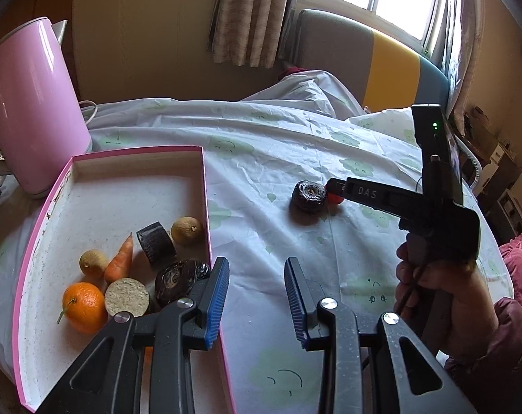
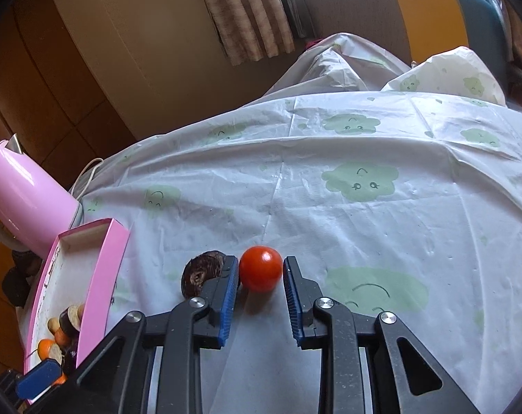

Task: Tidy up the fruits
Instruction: 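Grasp the cherry tomato with the right tool while the left tool approaches the dark round fruit, then grasp the small dark round fruit with the left tool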

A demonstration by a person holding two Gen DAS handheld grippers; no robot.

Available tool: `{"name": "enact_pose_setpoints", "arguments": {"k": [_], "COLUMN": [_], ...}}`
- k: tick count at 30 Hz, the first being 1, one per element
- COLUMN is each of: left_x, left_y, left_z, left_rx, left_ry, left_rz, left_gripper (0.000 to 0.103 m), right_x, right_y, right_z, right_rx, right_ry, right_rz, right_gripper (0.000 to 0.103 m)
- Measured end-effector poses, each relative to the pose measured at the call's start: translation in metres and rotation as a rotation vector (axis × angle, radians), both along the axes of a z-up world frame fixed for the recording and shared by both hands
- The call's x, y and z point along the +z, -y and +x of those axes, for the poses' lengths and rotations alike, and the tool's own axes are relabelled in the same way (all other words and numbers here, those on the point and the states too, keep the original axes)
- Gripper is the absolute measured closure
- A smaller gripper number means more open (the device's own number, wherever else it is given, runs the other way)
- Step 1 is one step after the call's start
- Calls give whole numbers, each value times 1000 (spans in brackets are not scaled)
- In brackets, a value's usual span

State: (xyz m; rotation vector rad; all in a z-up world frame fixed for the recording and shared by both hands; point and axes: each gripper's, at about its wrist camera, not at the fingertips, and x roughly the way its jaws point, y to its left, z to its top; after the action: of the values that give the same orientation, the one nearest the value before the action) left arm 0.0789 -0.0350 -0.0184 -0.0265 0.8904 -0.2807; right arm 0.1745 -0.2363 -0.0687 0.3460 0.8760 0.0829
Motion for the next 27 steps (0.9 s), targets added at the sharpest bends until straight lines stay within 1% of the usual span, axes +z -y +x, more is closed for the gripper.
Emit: {"name": "enact_pose_setpoints", "arguments": {"k": [2,6,9,11,14,16,18,19,20,22,24,27], "left_x": [-1,-1,-2,-2,-7,-9,-12,-14,-15,-17,-20,-24], "left_y": [2,8,14,20,27,33,39,43,46,51,57,63], "left_z": [3,9,14,19,31,38,45,49,53,60,69,81], "left_rx": [0,-9,-14,-21,-18,-12,-2,-6,-5,3,10,19], "left_ry": [-10,-20,-35,-38,-80,-87,-100,-108,-118,-125,-127,-136], "left_rz": [-4,-9,-24,-21,-51,-59,-59,-68,-72,-81,-58,-55], "left_gripper": [70,70,70,70,70,69,63,57,54,54,53,53], "right_x": [-3,-2,0,1,2,3,2,3,3,3,3,2], "right_y": [1,1,5,10,16,18,21,21,22,24,26,27], "right_z": [4,-3,-15,-23,-32,-37,-41,-43,-44,-45,-46,-47], "right_rx": [6,22,4,-17,-44,-59,-60,-61,-64,-64,-66,-68], "right_ry": [-9,-11,1,-2,-4,4,11,14,15,18,22,28], "right_rz": [23,12,-38,-75,-145,-201,-228,-237,-245,-241,-226,-217], "right_gripper": [74,77,77,77,77,77,77,77,77,77,77,77]}}
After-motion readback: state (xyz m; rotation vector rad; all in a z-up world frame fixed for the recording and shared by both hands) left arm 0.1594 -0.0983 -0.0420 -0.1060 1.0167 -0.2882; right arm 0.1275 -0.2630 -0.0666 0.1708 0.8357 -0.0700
